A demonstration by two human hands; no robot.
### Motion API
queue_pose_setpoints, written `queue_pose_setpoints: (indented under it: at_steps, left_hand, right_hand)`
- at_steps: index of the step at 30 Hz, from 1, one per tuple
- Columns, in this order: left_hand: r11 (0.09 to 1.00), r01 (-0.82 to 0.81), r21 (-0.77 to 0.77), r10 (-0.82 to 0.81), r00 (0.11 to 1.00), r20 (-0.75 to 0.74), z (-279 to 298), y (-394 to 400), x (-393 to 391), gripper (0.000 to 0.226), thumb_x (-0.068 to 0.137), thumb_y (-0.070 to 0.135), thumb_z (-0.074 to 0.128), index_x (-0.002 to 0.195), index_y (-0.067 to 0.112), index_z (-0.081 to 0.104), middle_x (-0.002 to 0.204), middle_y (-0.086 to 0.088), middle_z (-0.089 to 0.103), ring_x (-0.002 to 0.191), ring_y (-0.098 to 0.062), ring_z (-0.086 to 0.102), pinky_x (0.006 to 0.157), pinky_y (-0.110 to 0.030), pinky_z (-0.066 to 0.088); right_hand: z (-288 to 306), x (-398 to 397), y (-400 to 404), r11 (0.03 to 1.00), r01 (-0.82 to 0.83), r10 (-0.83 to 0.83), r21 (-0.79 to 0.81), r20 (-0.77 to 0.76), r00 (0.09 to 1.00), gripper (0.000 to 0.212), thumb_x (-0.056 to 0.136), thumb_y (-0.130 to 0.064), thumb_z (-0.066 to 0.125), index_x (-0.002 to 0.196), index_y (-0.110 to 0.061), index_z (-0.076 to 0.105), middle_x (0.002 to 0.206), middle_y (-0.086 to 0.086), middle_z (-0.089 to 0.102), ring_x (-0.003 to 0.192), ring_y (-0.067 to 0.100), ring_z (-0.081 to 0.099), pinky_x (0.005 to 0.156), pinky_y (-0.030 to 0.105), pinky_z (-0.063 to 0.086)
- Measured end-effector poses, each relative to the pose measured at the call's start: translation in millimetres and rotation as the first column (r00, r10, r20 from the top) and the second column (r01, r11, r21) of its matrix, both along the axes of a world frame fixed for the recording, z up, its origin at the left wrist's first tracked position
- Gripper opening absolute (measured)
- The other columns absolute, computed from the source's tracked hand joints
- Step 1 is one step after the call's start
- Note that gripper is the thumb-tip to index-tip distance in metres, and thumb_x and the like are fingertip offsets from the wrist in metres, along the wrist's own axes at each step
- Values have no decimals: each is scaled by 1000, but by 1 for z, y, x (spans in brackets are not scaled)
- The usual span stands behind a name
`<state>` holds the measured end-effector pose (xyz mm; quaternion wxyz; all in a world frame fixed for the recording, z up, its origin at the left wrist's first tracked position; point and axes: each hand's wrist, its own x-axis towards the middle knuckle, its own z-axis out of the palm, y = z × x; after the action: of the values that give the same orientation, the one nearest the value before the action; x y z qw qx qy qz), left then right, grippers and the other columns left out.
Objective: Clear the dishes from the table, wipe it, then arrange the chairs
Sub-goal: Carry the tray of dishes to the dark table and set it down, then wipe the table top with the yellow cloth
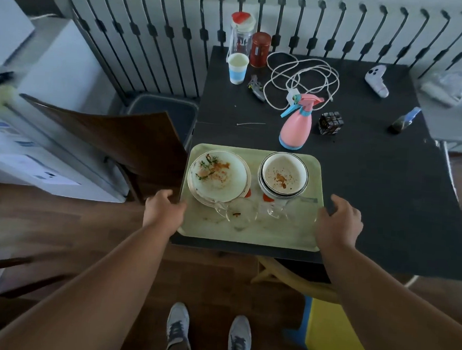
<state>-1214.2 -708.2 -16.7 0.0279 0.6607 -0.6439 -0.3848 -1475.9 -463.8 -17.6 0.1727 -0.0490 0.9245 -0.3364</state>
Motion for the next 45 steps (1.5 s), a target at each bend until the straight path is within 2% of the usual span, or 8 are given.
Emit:
queue_pose_setpoints:
  at_steps: [5, 12, 17, 19, 25, 32, 36, 45]
  left_hand:
    - [986, -169, -17, 166, 981, -103, 49, 14, 25, 62, 103, 44, 67, 157, 18, 52, 135, -4, 65, 69, -2, 45, 54, -24, 33]
    - [959, -283, -17, 270, 930, -248, 105, 27, 80, 64, 99, 56, 66, 154, 25, 54, 133, -11, 73, 110, -32, 72, 89, -43, 59]
    - [946, -324, -6, 289, 852, -436, 135, 35, 141, 37, 97, 46, 70, 105, 10, 74, 99, -18, 75, 92, -37, 69, 88, -51, 59]
    - [913, -408, -1, 355, 795, -492, 149, 43, 175, 22, 98, 39, 72, 83, 24, 65, 83, -4, 66, 88, -31, 65, 91, -53, 59]
    - [746, -665, 34, 540, 574, -615, 180, 102, 318, 46, 90, 58, 77, 121, 24, 74, 111, 2, 78, 102, -20, 76, 96, -47, 63]
    - [440, -898, 12, 667, 317, -674, 196, 229, 508, 19, 104, 44, 67, 98, 27, 71, 96, 2, 73, 93, -21, 69, 95, -53, 60]
    - [246, -969, -16, 692, 187, -697, 199, 320, 616, 24, 102, 42, 69, 103, 19, 74, 90, 1, 72, 87, -21, 67, 80, -46, 58]
    - [-239, -971, -5, 698, -168, -697, 191, 515, 769, 24, 103, 43, 68, 93, 21, 67, 90, -4, 70, 88, -25, 65, 88, -51, 59]
  right_hand:
    - [51, 23, -12, 975, -60, 29, -214, -143, 989, 45, 99, -5, 53, 136, -25, 69, 143, 9, 59, 133, 31, 51, 116, 46, 43]
    - [106, 39, -29, 949, -135, 71, -284, -226, 972, 41, 99, -8, 51, 135, -17, 70, 137, 11, 65, 135, 30, 50, 119, 46, 39]
    - [145, 108, -64, 850, -317, 207, -420, -286, 936, 32, 104, -24, 54, 132, -25, 69, 132, -3, 65, 123, 20, 62, 108, 47, 51]
    - [157, 152, -82, 781, -383, 289, -492, -259, 922, 25, 107, -28, 56, 128, -27, 69, 127, -5, 69, 117, 17, 65, 101, 41, 54]
    - [177, 320, -105, 592, -487, 584, -642, -74, 808, 28, 98, -53, 62, 117, -36, 74, 106, -9, 76, 102, 11, 72, 95, 44, 61]
    - [182, 542, -59, 412, -555, 862, -723, 111, 495, 19, 112, -32, 58, 111, -20, 72, 101, 4, 76, 90, 15, 71, 76, 22, 60]
    - [172, 664, -16, 345, -560, 934, -754, 215, 286, 16, 112, -25, 57, 105, -18, 71, 99, 7, 76, 95, 22, 70, 77, 32, 59]
    - [161, 869, 80, 95, -689, 957, -719, 257, -136, 21, 114, -26, 53, 107, -12, 67, 107, 12, 73, 101, 26, 70, 93, 46, 59]
